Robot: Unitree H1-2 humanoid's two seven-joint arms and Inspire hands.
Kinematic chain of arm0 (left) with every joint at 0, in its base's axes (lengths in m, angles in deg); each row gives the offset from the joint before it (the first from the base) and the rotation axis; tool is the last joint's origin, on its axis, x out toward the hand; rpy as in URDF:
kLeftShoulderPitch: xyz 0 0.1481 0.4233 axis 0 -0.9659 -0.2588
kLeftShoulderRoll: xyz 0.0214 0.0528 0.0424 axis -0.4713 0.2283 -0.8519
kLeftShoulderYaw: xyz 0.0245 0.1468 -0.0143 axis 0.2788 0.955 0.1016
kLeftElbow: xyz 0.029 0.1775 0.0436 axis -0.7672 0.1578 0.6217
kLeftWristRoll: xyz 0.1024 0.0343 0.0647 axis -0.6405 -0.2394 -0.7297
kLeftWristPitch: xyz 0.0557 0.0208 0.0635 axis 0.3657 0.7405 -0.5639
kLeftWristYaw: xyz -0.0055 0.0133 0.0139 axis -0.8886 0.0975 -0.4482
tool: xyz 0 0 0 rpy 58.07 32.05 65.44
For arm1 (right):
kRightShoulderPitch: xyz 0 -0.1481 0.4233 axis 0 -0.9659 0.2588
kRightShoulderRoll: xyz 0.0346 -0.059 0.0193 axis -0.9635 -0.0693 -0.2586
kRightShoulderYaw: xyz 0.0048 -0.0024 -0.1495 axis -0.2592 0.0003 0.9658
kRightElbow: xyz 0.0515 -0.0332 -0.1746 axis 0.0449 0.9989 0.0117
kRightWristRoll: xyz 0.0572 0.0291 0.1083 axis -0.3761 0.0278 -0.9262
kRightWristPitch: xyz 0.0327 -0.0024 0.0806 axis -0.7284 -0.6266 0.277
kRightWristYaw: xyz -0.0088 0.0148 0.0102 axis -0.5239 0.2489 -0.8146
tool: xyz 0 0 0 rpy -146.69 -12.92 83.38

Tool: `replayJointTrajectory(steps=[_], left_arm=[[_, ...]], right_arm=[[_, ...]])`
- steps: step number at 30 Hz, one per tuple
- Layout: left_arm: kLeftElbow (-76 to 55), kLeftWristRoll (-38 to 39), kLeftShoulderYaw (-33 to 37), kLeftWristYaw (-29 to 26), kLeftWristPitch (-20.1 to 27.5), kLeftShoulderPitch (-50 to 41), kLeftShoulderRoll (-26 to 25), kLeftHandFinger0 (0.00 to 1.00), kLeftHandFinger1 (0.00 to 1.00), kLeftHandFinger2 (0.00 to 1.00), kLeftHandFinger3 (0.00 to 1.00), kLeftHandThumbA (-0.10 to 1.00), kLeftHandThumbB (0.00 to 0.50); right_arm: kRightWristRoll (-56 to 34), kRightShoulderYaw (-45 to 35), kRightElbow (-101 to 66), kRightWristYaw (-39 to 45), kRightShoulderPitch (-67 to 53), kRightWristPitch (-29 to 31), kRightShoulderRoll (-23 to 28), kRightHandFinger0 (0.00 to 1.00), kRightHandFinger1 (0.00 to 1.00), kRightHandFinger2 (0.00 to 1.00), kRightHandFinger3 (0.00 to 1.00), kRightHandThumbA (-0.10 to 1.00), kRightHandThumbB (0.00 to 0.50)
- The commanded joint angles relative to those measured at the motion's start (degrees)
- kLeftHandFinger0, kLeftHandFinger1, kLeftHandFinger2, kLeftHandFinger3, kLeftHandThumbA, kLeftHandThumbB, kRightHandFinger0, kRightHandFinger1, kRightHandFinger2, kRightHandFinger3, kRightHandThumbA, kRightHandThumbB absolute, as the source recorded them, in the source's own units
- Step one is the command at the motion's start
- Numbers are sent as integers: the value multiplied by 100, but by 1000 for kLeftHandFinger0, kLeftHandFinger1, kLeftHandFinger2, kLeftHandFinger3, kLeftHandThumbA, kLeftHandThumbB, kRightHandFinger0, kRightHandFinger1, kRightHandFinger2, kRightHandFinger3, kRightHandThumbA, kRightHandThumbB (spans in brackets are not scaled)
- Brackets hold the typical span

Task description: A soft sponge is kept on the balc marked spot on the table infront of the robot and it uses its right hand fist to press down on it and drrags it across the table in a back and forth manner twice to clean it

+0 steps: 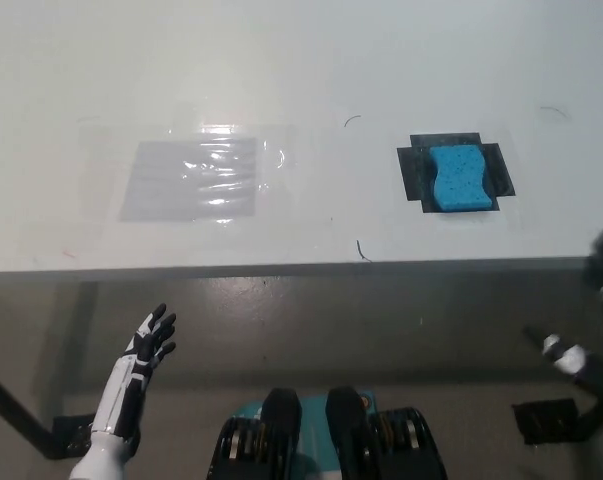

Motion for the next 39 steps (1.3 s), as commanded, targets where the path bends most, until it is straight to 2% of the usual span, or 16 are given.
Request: replayJointTrajectory(steps=[1, 3, 4, 6, 7, 8, 9, 10, 11, 12, 13, 14, 15, 16, 28, 39], left_arm=[[-71, 21, -11, 71, 321, 82, -93, 1000, 1000, 1000, 1000, 1000, 47], [-57, -5, 5, 80, 306, 84, -103, 1000, 1000, 1000, 1000, 1000, 46], [-10, -40, 12, 70, 339, 105, -109, 1000, 1000, 1000, 1000, 1000, 45], [40, -76, 34, 83, 399, 118, -124, 1000, 1000, 1000, 1000, 1000, 52], [58, -85, 39, 81, 418, 124, -122, 1000, 1000, 1000, 1000, 1000, 49], [67, -86, 39, 80, 425, 126, -123, 1000, 1000, 1000, 1000, 1000, 48], [62, -81, 42, 90, 420, 121, -127, 1000, 1000, 1000, 1000, 1000, 47], [83, -85, 43, 90, 433, 125, -131, 1000, 1000, 1000, 1000, 1000, 48], [81, -85, 46, 94, 439, 119, -131, 1000, 1000, 1000, 1000, 1000, 44], [96, -78, 45, 95, 438, 130, -125, 1000, 1000, 1000, 1000, 1000, 47], [104, -75, 44, 95, 438, 136, -122, 1000, 1000, 1000, 1000, 1000, 47], [115, -59, 47, 114, 436, 139, -126, 1000, 1000, 1000, 1000, 1000, 45], [132, -66, 46, 109, 461, 141, -126, 1000, 1000, 1000, 1000, 1000, 41], [145, -74, 46, 100, 485, 126, -123, 1000, 1000, 1000, 1000, 1000, 40], [250, -177, 105, 68, 622, 31, -78, 1000, 1000, 1000, 1000, 1000, 29], [239, -109, 136, 155, 671, -21, -73, 1000, 1000, 1000, 1000, 1000, 39]], right_arm=[[-939, -654, -1959, -442, 1461, -618, 774, 1000, 1000, 1000, 1000, 1000, 381], [-955, -749, -2101, -669, 2075, -984, 832, 1000, 1000, 1000, 1000, 1000, 403], [-845, -780, -2062, -757, 2456, -1105, 852, 1000, 1000, 1000, 1000, 1000, 362], [-842, -805, -2006, -973, 3266, -1679, 904, 1000, 1000, 1000, 991, 1000, 198], [-827, -816, -1948, -1071, 3551, -1897, 882, 808, 851, 785, 737, 1000, 177], [-716, -818, -1810, -1202, 3933, -2177, 825, 552, 585, 633, 567, 1000, 176], [-605, -815, -1693, -1271, 4182, -2364, 790, 464, 493, 582, 510, 1000, 172], [-688, -774, -1454, -1196, 4435, -2365, 818, 422, 333, 377, 334, 1000, 133], [-768, -737, -1157, -1154, 4713, -2377, 781, 321, 121, 101, 73, 1000, 140], [-765, -697, -856, -1134, 4968, -2353, 694, 51, 5, 4, 3, 1000, 125], [-747, -692, -778, -1128, 5035, -2350, 659, 2, 0, 0, 0, 1000, 122], [-753, -686, -495, -1216, 5248, -2492, 535, 0, 0, 0, 10, 1000, 60], [-745, -655, -219, -1214, 5415, -2540, 472, 0, 0, 0, 0, 1000, 166], [-661, -602, 128, -1175, 5564, -2505, 428, 0, 0, 0, 0, 1000, 174], [121, -201, 4942, -1222, 7046, -1146, 55, 0, 0, 0, 0, 1000, 71], [65, -198, 8192, -1460, 7251, -402, -94, 0, 0, 29, 5, 1000, 110]])
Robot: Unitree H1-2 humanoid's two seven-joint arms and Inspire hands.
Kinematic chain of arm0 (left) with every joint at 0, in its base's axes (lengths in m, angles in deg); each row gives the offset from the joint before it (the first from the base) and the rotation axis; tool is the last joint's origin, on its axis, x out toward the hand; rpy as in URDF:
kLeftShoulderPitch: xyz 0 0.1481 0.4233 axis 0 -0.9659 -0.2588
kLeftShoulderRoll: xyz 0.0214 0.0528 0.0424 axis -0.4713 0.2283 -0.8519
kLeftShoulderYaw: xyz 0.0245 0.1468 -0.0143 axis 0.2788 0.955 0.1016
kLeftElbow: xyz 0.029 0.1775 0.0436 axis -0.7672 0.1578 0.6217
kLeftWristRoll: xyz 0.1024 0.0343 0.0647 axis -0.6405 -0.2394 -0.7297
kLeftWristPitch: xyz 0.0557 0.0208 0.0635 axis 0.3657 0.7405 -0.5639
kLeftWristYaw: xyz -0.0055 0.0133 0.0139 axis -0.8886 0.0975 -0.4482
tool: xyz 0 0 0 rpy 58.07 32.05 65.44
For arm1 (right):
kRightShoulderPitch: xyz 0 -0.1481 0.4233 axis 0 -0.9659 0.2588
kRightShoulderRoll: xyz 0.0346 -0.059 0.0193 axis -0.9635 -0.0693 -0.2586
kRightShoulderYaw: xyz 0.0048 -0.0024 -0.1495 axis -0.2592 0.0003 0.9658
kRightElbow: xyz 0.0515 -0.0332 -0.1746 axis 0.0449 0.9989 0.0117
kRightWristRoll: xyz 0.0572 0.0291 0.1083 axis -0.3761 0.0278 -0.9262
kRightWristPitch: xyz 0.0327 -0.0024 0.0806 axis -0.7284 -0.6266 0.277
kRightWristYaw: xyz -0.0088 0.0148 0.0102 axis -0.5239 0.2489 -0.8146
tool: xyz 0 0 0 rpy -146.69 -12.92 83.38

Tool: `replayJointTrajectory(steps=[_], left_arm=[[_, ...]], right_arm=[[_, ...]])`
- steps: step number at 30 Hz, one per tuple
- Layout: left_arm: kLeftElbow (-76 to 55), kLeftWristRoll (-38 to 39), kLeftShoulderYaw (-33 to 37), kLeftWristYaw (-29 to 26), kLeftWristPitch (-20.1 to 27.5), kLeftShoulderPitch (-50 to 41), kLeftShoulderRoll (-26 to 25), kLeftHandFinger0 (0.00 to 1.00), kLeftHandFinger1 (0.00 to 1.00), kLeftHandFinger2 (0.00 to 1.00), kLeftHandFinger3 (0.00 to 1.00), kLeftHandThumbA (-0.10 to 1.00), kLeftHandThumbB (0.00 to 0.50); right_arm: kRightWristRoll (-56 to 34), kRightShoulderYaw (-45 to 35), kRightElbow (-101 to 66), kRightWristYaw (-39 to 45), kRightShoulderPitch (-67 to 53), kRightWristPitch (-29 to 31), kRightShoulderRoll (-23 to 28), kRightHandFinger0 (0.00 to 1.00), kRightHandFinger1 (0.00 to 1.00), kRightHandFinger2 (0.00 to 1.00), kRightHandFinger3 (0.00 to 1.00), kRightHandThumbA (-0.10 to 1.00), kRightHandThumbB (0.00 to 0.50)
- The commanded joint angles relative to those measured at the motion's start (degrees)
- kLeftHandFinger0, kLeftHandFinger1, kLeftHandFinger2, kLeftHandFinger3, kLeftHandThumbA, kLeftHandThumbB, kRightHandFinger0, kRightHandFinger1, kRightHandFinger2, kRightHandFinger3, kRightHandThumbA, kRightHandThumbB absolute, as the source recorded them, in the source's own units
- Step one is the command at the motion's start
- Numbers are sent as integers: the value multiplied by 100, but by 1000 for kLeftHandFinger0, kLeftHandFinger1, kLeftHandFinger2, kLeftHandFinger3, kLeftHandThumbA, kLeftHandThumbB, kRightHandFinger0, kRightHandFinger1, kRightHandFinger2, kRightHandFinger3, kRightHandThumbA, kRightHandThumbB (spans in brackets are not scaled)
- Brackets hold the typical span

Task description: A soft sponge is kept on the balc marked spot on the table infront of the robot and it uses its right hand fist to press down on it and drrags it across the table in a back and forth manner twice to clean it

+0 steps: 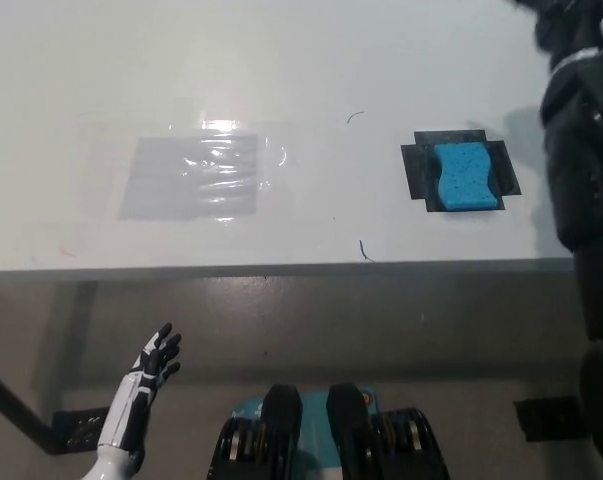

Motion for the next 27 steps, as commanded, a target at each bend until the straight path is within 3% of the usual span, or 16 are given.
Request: replayJointTrajectory(steps=[1, 3, 5, 6, 9, 11, 13, 17, 19, 23, 25, 27], left_arm=[[-160, -84, 106, 116, 615, -2, -93, 1000, 1000, 1000, 1000, 1000, 50], [-154, -135, 138, 112, 614, -28, -87, 1000, 1000, 1000, 1000, 1000, 71], [-113, -177, 166, 116, 720, -8, -99, 1000, 1000, 1000, 1000, 1000, 60], [-101, -187, 165, 104, 737, -7, -97, 1000, 1000, 1000, 1000, 1000, 59], [-110, -200, 167, 84, 675, -9, -94, 1000, 1000, 1000, 1000, 1000, 71], [-134, -222, 174, 74, 641, 0, -97, 1000, 1000, 1000, 1000, 1000, 69], [-130, -271, 179, 52, 670, 7, -102, 1000, 1000, 1000, 1000, 1000, 68], [-95, -284, 193, 82, 730, 13, -105, 1000, 1000, 1000, 1000, 1000, 78], [-128, -295, 197, 84, 697, 4, -98, 1000, 1000, 1000, 1000, 1000, 78], [-203, -293, 187, 89, 665, 2, -106, 1000, 1000, 1000, 1000, 1000, 70], [-180, -302, 178, 78, 700, 19, -112, 1000, 1000, 1000, 1000, 1000, 63], [-190, -279, 176, 95, 662, 15, -113, 1000, 1000, 1000, 1000, 1000, 73]], right_arm=[[128, -18, 2285, -492, 1137, 989, -170, 0, 0, 45, 2, 1000, 131], [120, -10, 2469, -399, 959, 1033, -147, 0, 0, 46, 1, 1000, 103], [131, -5, 2634, -399, 819, 1112, -129, 0, 0, 23, 0, 1000, 80], [117, -17, 2687, -374, 790, 1104, -132, 0, 0, 45, 38, 1000, 91], [90, -26, 2952, -253, 600, 974, -155, 0, 0, 219, 299, 1000, 102], [167, 49, 3055, -286, 457, 1000, -184, 0, 0, 270, 372, 1000, 144], [189, 76, 3108, -286, 341, 972, -220, 0, 0, 279, 392, 1000, 155], [246, 161, 3163, -239, 64, 945, -324, 0, 0, 239, 294, 1000, 137], [305, 225, 3177, -255, -29, 928, -360, 0, 0, 248, 293, 1000, 129], [353, 266, 3221, -337, -283, 835, -414, 0, 0, 167, 211, 1000, 114], [396, 313, 3234, -361, -389, 861, -401, 0, 0, 166, 212, 1000, 75], [382, 308, 3246, -344, -499, 891, -381, 0, 0, 190, 245, 1000, 83]])
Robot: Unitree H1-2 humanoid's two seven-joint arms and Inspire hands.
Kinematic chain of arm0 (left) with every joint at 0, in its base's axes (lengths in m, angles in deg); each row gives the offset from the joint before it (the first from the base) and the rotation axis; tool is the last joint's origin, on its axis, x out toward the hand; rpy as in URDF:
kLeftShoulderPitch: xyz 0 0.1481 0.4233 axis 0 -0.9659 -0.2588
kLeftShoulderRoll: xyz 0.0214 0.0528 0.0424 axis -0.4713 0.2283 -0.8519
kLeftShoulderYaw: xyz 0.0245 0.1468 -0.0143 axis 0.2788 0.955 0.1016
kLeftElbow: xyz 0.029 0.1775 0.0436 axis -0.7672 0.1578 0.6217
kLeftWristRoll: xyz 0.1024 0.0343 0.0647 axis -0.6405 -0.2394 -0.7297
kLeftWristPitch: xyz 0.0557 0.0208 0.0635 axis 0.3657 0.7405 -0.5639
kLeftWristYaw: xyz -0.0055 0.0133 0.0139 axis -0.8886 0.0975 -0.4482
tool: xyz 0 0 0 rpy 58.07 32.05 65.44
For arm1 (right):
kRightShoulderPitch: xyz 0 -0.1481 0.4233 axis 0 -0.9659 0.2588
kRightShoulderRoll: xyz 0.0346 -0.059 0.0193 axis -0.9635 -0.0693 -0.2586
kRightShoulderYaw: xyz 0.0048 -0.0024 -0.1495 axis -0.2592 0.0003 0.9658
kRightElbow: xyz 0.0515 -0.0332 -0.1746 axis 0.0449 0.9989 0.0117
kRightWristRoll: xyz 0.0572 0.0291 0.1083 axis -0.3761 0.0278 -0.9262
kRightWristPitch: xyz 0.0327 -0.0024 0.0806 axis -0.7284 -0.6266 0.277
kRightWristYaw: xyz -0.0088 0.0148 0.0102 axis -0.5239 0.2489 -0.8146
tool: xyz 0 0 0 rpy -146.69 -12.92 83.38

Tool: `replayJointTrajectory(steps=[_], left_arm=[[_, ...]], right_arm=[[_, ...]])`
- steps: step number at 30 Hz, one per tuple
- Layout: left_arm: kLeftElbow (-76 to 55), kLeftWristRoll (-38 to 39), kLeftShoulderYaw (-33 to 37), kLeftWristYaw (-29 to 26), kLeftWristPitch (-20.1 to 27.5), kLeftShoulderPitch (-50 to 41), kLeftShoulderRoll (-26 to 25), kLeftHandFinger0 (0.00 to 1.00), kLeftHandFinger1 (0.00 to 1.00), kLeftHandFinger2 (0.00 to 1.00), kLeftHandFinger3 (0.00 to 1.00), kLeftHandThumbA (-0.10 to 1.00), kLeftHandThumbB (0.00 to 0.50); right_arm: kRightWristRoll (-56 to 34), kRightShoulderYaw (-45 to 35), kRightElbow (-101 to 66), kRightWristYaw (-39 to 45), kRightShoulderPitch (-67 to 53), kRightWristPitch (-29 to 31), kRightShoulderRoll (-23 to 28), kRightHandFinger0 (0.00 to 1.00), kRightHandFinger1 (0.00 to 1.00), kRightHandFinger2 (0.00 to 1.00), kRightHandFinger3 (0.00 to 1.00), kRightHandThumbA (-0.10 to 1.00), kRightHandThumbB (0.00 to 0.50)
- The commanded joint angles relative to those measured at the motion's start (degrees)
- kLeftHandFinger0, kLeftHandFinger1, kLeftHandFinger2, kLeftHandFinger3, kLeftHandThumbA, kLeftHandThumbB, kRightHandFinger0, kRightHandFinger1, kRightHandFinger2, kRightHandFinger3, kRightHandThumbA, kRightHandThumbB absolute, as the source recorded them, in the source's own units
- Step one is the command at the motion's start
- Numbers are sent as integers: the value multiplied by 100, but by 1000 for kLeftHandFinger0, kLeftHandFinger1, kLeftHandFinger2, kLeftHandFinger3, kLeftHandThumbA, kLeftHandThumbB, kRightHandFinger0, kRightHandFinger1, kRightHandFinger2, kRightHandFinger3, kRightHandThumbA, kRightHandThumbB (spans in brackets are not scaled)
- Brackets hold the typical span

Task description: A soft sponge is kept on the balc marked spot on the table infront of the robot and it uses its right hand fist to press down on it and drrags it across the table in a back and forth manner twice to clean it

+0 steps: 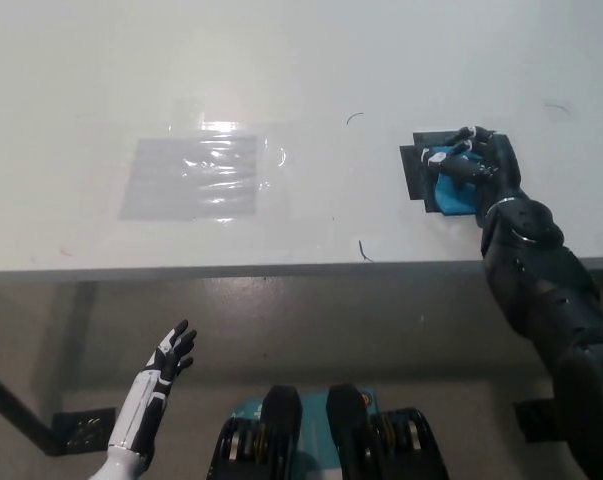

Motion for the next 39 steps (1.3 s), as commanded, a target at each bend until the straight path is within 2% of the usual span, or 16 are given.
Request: replayJointTrajectory(steps=[1, 4, 11, 14, 16, 18, 19, 21, 22, 23, 26, 30, 32, 36, 37, 39], left_arm=[[-169, -35, -6, 20, 205, 47, -110, 1000, 1000, 1000, 1000, 1000, 75], [-149, -37, -1, 31, 216, 66, -119, 1000, 1000, 1000, 1000, 1000, 86], [-97, -81, 16, 36, 352, 90, -153, 1000, 1000, 1000, 1000, 1000, 62], [-99, -84, 8, 13, 333, 88, -140, 1000, 1000, 1000, 1000, 1000, 77], [-89, -73, 15, 29, 354, 88, -146, 1000, 1000, 1000, 1000, 1000, 85], [-101, -19, 10, 58, 343, 92, -143, 1000, 1000, 1000, 1000, 1000, 88], [-83, -31, -5, 29, 350, 106, -136, 1000, 1000, 1000, 1000, 1000, 98], [-96, -37, 1, 33, 329, 114, -134, 1000, 1000, 1000, 1000, 1000, 88], [-113, -58, 0, 17, 328, 112, -129, 1000, 1000, 1000, 1000, 1000, 80], [-108, -65, 3, 15, 341, 113, -130, 1000, 1000, 1000, 1000, 1000, 80], [-84, -21, 11, 51, 368, 124, -133, 1000, 1000, 1000, 1000, 1000, 98], [-40, 13, -2, 51, 458, 143, -131, 1000, 1000, 1000, 1000, 1000, 83], [-64, 31, -8, 65, 425, 138, -142, 1000, 1000, 1000, 1000, 1000, 87], [-118, 127, -6, 136, 345, 148, -147, 1000, 1000, 1000, 1000, 1000, 83], [-135, 116, -3, 127, 334, 141, -139, 1000, 1000, 1000, 1000, 1000, 83], [-139, 93, -5, 109, 359, 138, -131, 1000, 1000, 1000, 1000, 1000, 79]], right_arm=[[126, 74, 178, -102, -356, -120, -76, 0, 0, 192, 246, 1000, 84], [89, 36, 175, -76, -401, -122, -57, 0, 0, 169, 204, 1000, 95], [99, 54, 165, 237, -428, -144, -51, 0, 0, 157, 165, 1000, 81], [126, 88, 164, 260, -434, -99, -100, 0, 0, 150, 142, 1000, 65], [203, 169, 158, 271, -424, -61, -147, 0, 0, 153, 146, 1000, 87], [163, 150, 146, 295, -382, -26, -249, 0, 9, 208, 177, 1000, 112], [176, 179, 130, 402, -349, 18, -325, 0, 8, 223, 186, 1000, 95], [196, 228, 103, 612, -287, 61, -430, 1, 0, 195, 156, 1000, 86], [148, 212, 80, 775, -225, 61, -539, 0, 0, 130, 106, 1000, 87], [205, 288, 63, 857, -190, 105, -612, 0, 0, 126, 99, 1000, 89], [399, 551, -5, 1051, -86, 319, -868, 0, 0, 90, 23, 1000, 130], [537, 835, -128, 1073, 75, 584, -1276, 0, 0, 118, 26, 1000, 129], [556, 928, -189, 1066, 172, 671, -1536, 0, 17, 196, 91, 1000, 149], [592, 1025, -232, 1079, 259, 811, -1789, 13, 32, 209, 96, 1000, 131], [536, 991, -225, 1114, 286, 821, -1871, 65, 39, 198, 89, 1000, 135], [512, 969, -224, 1109, 305, 853, -1984, 73, 43, 180, 64, 1000, 131]])
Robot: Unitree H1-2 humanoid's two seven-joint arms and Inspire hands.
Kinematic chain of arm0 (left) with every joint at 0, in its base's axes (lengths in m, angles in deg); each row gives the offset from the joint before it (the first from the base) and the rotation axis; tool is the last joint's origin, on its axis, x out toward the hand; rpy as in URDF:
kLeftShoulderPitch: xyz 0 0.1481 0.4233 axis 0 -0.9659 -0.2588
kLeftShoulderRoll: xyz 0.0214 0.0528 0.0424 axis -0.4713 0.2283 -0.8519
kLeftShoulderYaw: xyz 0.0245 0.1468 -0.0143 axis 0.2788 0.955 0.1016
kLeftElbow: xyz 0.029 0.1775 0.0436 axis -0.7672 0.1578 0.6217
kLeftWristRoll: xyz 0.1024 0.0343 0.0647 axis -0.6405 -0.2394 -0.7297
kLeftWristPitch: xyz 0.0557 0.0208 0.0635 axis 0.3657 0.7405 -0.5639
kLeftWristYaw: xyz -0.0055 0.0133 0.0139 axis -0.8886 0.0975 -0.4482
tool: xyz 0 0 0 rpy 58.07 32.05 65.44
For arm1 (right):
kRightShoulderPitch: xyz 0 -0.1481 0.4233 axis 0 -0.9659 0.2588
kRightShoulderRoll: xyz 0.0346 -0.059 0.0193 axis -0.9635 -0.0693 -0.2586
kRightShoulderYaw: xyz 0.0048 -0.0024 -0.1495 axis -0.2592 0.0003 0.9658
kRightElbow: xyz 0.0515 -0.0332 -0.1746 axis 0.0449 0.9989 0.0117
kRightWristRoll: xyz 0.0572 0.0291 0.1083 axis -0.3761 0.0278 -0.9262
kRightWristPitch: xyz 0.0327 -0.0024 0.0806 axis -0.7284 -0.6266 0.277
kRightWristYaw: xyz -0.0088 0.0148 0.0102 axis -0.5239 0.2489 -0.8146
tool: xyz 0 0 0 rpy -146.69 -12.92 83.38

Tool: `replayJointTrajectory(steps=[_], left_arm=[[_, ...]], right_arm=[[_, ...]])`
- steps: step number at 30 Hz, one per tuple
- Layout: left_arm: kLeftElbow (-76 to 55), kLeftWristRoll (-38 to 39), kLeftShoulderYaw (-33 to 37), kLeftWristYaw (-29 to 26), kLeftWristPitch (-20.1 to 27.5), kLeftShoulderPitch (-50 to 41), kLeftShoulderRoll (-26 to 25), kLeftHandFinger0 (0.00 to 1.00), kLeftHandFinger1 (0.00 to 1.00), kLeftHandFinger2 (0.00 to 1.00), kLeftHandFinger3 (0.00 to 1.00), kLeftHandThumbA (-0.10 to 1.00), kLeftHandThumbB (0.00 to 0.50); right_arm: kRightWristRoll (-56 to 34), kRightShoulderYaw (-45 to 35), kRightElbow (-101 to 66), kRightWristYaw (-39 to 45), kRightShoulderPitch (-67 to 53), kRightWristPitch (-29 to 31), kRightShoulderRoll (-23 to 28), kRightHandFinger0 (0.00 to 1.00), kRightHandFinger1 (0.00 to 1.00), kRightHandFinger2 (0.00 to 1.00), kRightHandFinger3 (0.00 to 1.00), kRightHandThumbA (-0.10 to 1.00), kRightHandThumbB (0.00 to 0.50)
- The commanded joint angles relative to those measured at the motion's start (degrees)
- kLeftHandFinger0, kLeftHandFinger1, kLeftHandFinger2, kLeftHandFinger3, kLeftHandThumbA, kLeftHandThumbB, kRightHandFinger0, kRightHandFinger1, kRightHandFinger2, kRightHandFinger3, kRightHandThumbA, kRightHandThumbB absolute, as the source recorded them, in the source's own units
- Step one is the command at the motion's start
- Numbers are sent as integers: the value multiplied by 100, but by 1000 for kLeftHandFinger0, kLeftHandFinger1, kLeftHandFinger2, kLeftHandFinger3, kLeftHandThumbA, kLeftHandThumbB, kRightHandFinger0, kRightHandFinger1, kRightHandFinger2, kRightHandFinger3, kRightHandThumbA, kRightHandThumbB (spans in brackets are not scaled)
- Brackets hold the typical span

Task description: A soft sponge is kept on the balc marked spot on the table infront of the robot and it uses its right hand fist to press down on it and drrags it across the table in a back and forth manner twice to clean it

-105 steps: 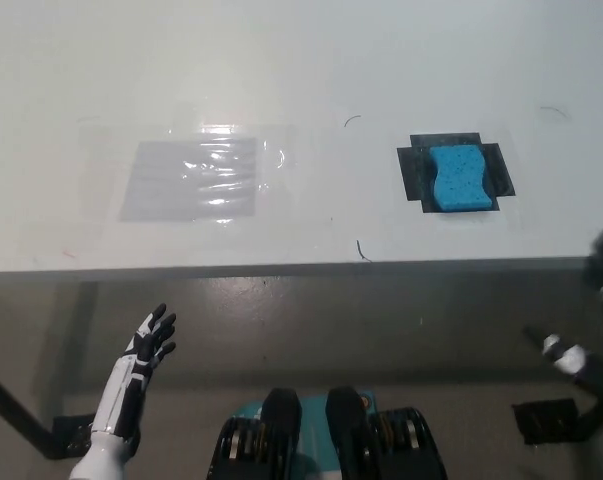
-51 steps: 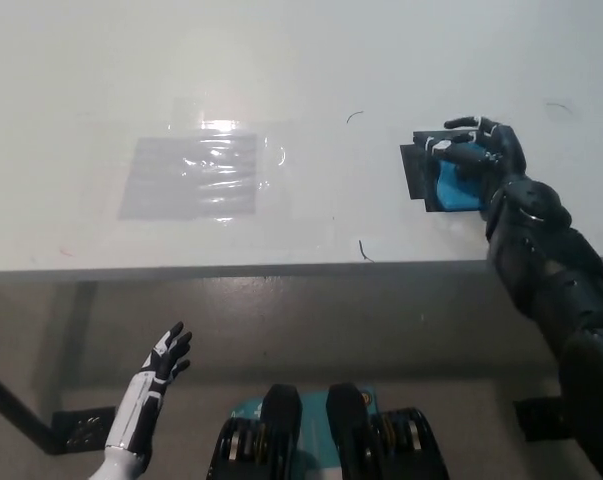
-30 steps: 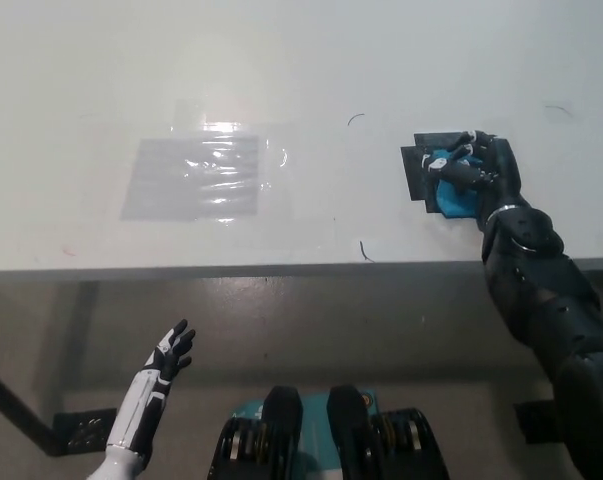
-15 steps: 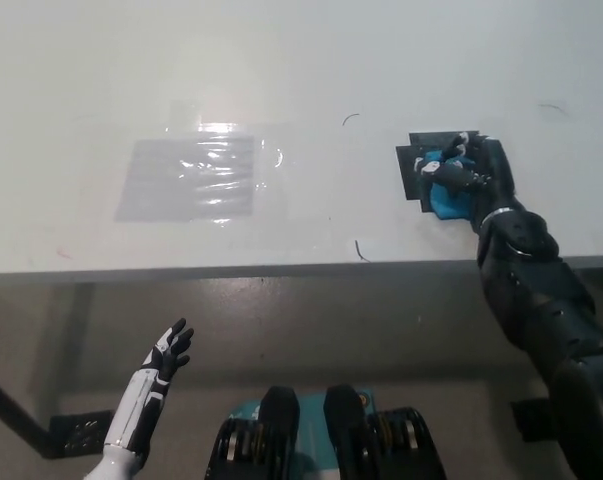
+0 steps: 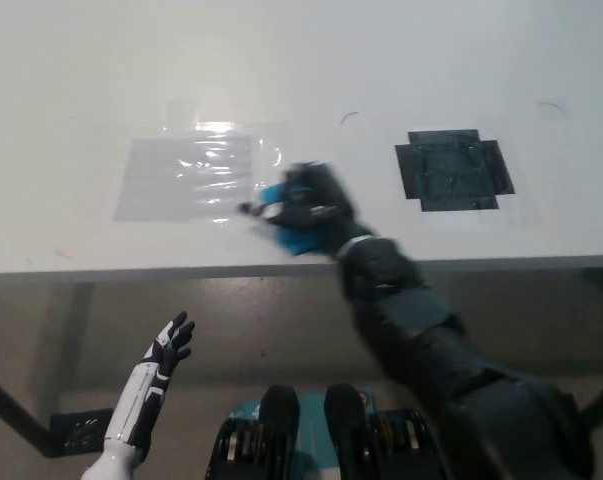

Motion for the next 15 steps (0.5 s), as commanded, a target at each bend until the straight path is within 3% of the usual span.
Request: replayJointTrajectory(steps=[1, 3, 6, 9, 11, 15], left_arm=[[-135, 114, -4, 68, 218, 54, -47, 1000, 1000, 1000, 1000, 1000, 78], [-104, 36, -17, 10, 263, 74, -50, 1000, 1000, 1000, 1000, 1000, 72], [-111, 114, -19, 64, 246, 71, -58, 1000, 1000, 1000, 1000, 1000, 87], [-134, 69, -16, 51, 224, 79, -68, 1000, 1000, 1000, 1000, 1000, 83], [-161, 90, -20, 55, 172, 64, -59, 1000, 1000, 1000, 1000, 1000, 75], [-138, 82, -23, 47, 192, 50, -60, 1000, 1000, 1000, 1000, 1000, 68]], right_arm=[[33, -10, -94, 335, 273, 204, -266, 54, 45, 182, 60, 1000, 132], [39, -21, -99, 319, 271, 171, -320, 135, 91, 207, 57, 1000, 130], [122, 29, -80, 253, 223, 176, -303, 181, 63, 180, 43, 1000, 114], [138, 21, -46, 224, 153, 200, -197, 154, 69, 171, 24, 1000, 126], [149, 20, -32, 241, 93, 212, -62, 3, 1, 105, 0, 1000, 129], [123, -50, -21, 109, 24, 159, 203, 1, 0, 129, 32, 1000, 122]])
